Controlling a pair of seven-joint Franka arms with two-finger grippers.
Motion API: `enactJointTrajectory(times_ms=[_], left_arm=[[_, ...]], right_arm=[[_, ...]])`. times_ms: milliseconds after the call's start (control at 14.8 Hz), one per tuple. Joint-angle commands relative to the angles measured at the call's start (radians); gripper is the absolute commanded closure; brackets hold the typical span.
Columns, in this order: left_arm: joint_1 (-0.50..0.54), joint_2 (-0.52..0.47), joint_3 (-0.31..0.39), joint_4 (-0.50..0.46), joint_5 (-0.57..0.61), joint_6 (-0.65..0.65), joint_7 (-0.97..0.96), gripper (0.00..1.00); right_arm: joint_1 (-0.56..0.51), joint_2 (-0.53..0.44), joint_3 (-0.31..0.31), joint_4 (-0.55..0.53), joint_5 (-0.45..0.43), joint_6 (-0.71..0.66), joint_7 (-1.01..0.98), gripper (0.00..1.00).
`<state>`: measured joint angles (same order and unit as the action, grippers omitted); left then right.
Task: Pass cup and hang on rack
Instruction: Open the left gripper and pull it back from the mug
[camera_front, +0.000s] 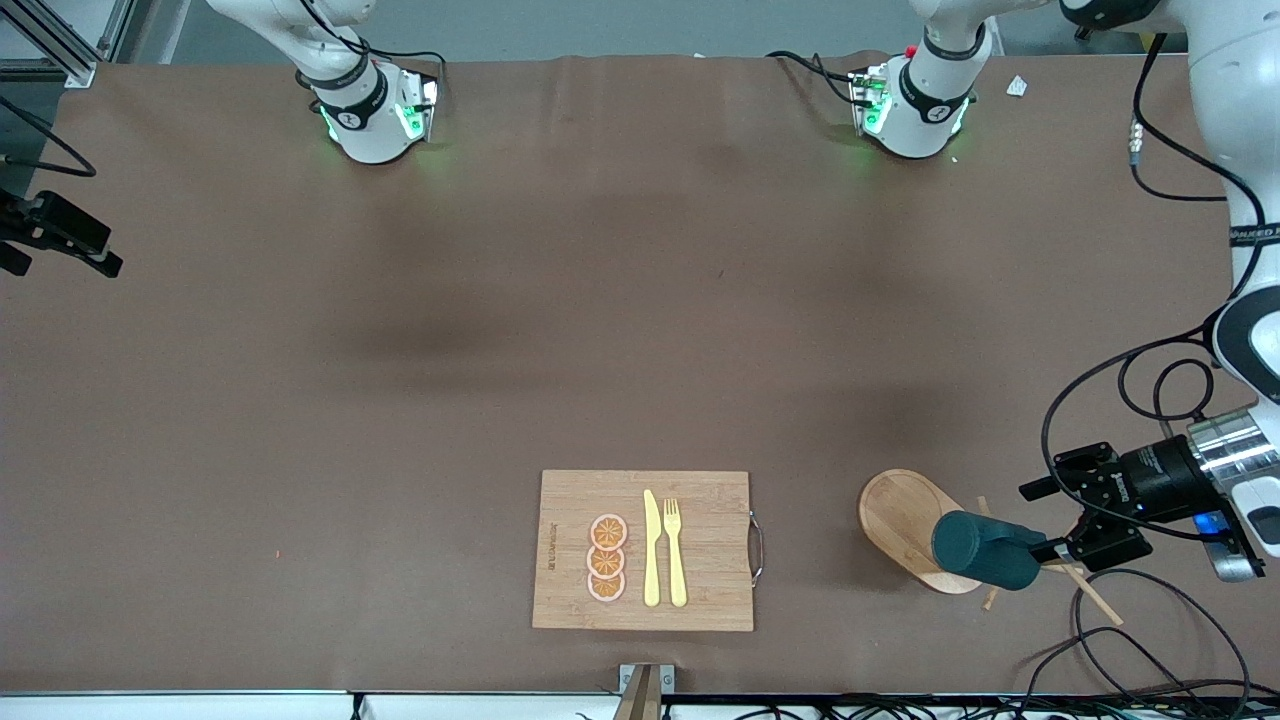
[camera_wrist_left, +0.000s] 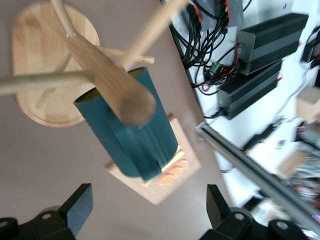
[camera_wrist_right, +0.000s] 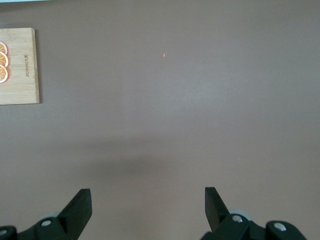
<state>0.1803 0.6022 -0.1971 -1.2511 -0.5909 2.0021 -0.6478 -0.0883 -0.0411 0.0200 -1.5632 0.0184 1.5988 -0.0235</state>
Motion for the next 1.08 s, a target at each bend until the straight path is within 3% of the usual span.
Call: enactJointTrajectory(times_ms=[0, 135, 339, 610, 1016], left_arm=[[0.007, -0.077, -0.076, -0.018, 0.237, -0.058, 0.037, 0.0], [0.011, -0.099, -0.122, -0.018, 0.353, -0.104, 0.068, 0.0], [0.004, -0.13, -0.137, -0.024, 0.48, -0.126, 0.242, 0.0], [0.002, -0.174, -0.137, -0.027, 0.594, -0.161, 0.295, 0.0], [0.011, -0.288, -0.139, -0.027, 0.684, -0.38, 0.307, 0.0]], right_arm=[[-0.004, -0.013, 0.006, -0.008, -0.011, 0.001, -0.006, 0.0], [-0.004, -0.013, 0.006, -0.008, -0.011, 0.001, -0.006, 0.0], [-0.004, -0.013, 0.006, -0.009, -0.011, 0.001, -0.006, 0.0], [-0.004, -0.013, 0.006, -0.009, -0.011, 0.001, -0.006, 0.0], [-0.004, -0.013, 0.006, -0.009, -0.011, 0.001, -0.006, 0.0]])
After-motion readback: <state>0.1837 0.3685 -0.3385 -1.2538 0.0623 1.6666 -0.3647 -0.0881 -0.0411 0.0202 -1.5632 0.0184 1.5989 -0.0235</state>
